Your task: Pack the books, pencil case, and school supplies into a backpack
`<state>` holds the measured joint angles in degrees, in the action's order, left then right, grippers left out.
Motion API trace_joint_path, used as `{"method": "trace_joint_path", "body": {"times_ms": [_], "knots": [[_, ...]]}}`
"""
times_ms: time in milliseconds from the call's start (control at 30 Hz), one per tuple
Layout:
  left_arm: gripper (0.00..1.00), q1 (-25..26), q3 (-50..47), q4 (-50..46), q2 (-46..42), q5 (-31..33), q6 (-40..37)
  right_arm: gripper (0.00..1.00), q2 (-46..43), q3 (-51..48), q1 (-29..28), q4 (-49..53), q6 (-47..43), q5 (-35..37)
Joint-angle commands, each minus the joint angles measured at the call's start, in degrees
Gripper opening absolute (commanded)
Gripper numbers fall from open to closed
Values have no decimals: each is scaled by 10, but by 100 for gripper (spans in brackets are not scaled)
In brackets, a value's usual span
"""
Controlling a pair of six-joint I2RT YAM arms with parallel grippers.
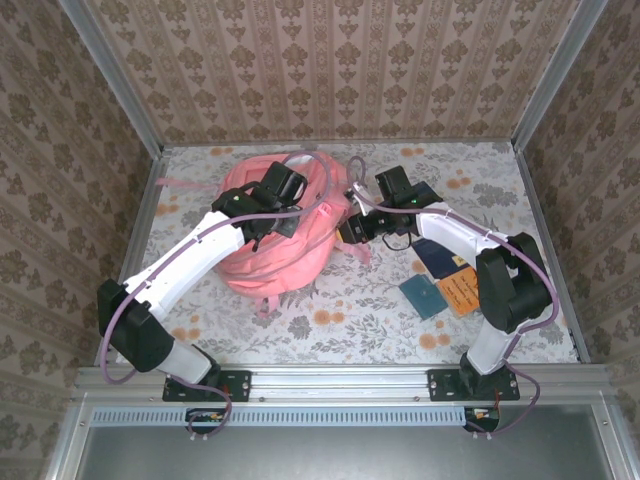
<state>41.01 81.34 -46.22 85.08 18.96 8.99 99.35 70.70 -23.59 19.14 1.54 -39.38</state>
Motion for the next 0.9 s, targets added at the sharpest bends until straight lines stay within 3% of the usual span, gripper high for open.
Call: {"method": "trace_joint_path", "body": {"times_ms": [0, 333, 567, 633, 767, 867], "knots": [[0, -5, 6, 54, -31, 9, 14, 19, 9, 18, -6, 13, -15, 9], [0, -4, 11, 70, -19, 5, 28, 0, -46, -39, -29, -10, -19, 46], [0, 9, 20, 109, 9, -8, 101, 0, -95, -114, -98, -78, -15, 43], [0, 12, 25, 109, 20, 19, 130, 0, -110, -134, -109, -114, 5, 25], [0, 10, 18, 142, 37, 4, 166, 0, -137, -180, -116, -209, 60, -6], [0, 10, 28, 137, 48, -4, 160, 0, -152, -196, -113, -222, 73, 39]]}}
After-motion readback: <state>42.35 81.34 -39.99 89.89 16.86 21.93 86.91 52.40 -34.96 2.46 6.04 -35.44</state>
